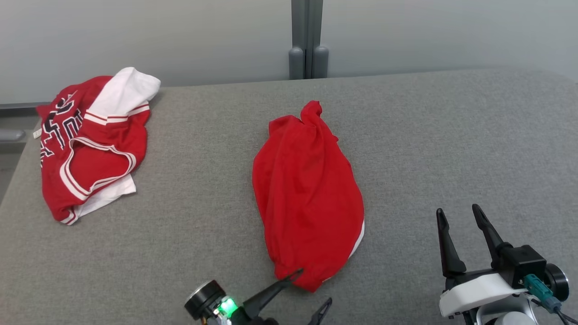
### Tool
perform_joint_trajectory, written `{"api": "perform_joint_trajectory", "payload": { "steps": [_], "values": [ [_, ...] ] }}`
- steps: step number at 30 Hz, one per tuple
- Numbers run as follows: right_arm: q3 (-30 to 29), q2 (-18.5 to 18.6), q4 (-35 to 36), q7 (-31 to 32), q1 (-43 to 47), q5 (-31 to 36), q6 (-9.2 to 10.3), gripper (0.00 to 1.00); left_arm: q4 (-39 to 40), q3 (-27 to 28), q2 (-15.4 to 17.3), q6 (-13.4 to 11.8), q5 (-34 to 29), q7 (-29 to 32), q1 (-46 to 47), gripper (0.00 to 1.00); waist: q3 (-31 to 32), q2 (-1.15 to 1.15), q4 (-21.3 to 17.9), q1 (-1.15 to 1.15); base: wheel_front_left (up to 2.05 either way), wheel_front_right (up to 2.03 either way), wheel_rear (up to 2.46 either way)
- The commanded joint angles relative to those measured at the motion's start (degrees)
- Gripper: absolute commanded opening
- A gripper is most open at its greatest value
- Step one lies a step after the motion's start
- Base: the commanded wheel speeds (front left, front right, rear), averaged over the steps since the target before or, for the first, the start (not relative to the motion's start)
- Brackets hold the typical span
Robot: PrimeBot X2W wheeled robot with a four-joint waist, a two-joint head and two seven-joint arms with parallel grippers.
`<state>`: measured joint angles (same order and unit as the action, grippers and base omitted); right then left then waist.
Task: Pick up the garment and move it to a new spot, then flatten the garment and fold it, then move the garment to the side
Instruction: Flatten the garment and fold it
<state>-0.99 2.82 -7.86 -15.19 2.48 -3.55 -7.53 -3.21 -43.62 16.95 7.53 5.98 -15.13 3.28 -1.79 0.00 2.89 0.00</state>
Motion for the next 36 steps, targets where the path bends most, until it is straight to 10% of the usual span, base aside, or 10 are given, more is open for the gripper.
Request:
{"api": "perform_joint_trajectory", "payload": {
  "steps": [1,18,22,36],
  "values": [
    [0.01,0.12,0.26,0.07,-0.88,-0.24,0.08,1.0,-1.89,-1.72,-0.06,-0.1,0.06,-0.04,2.66,1.0,-1.62,0.0,-1.37,0.0,0.0,0.0,0.0],
    [-0.27,0.13,0.2,0.07,-3.0,-0.79,0.08,1.0,-30.27,-6.87,-1.68,-1.13,-4.62,-0.04,15.58,0.97,-5.67,0.0,-5.62,0.0,0.0,0.0,0.0],
    [-0.36,0.13,0.06,0.07,-2.92,-1.03,0.08,1.0,-29.54,-4.94,-2.2,-0.86,-2.09,-0.04,15.7,0.04,-5.59,0.0,-5.8,0.0,0.0,0.0,0.0],
    [0.34,0.14,-0.75,0.07,-2.73,-1.51,0.08,1.0,-10.5,3.88,-8.4,-0.04,13.25,-0.04,19.66,0.0,-4.01,0.0,-5.25,0.0,0.0,0.0,0.0]
  ]
}}
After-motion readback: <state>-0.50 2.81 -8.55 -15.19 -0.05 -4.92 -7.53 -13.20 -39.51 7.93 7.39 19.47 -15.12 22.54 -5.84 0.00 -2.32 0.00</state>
